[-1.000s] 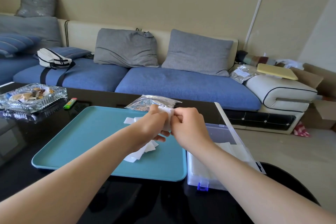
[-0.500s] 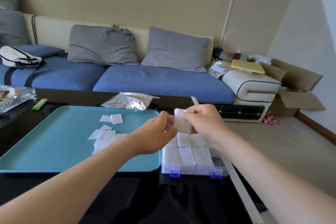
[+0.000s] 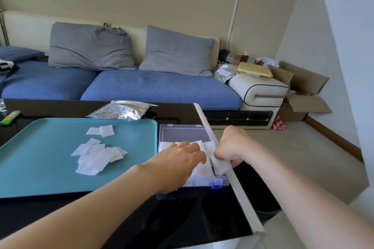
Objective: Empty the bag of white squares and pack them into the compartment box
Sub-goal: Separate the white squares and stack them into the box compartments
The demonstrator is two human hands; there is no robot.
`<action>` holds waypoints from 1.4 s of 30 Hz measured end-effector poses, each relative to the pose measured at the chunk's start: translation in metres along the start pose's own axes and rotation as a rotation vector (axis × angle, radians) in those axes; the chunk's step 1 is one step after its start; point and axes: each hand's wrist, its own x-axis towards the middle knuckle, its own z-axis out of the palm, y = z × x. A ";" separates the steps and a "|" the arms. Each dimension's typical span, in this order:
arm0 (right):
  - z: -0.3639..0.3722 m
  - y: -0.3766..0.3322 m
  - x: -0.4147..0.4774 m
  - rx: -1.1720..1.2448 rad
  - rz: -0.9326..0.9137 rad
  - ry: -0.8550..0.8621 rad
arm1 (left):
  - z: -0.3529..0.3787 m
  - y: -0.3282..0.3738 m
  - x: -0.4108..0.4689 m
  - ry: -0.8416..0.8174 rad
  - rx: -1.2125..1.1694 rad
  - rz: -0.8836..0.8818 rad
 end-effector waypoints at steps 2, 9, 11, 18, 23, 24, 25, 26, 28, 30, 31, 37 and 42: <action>0.004 0.000 0.001 -0.028 -0.008 -0.004 | 0.002 0.001 0.000 -0.026 0.026 0.002; 0.005 -0.001 -0.001 -0.174 -0.031 -0.064 | 0.010 0.001 -0.002 -0.017 0.065 0.023; 0.006 0.001 -0.001 -0.153 -0.033 -0.089 | 0.012 0.001 -0.003 -0.007 0.070 0.026; 0.011 0.000 -0.008 -0.209 -0.066 -0.062 | 0.015 -0.001 -0.005 0.116 0.158 0.059; 0.016 -0.001 -0.019 -0.351 -0.150 0.006 | 0.015 -0.002 -0.008 0.070 0.132 0.029; 0.016 -0.002 -0.020 -0.377 -0.186 0.034 | 0.014 -0.002 -0.009 0.065 0.122 0.028; 0.016 -0.003 -0.022 -0.395 -0.217 0.066 | 0.014 -0.002 -0.009 0.061 0.108 0.027; 0.017 -0.004 -0.023 -0.400 -0.235 0.090 | 0.013 -0.004 -0.009 0.053 0.088 0.024; 0.017 -0.005 -0.025 -0.408 -0.243 0.102 | 0.009 -0.007 -0.010 0.052 0.000 -0.002; 0.014 -0.008 -0.027 -0.429 -0.237 0.089 | -0.002 -0.012 -0.011 0.074 -0.123 -0.051; 0.012 -0.010 -0.028 -0.439 -0.239 0.086 | -0.007 -0.016 -0.012 0.089 -0.159 -0.077; 0.008 -0.051 -0.034 -0.407 -0.360 0.178 | -0.034 -0.061 -0.030 -0.087 -0.058 -0.365; 0.033 -0.101 -0.041 -0.309 -0.506 0.108 | -0.042 -0.111 -0.060 -0.379 -0.040 -0.657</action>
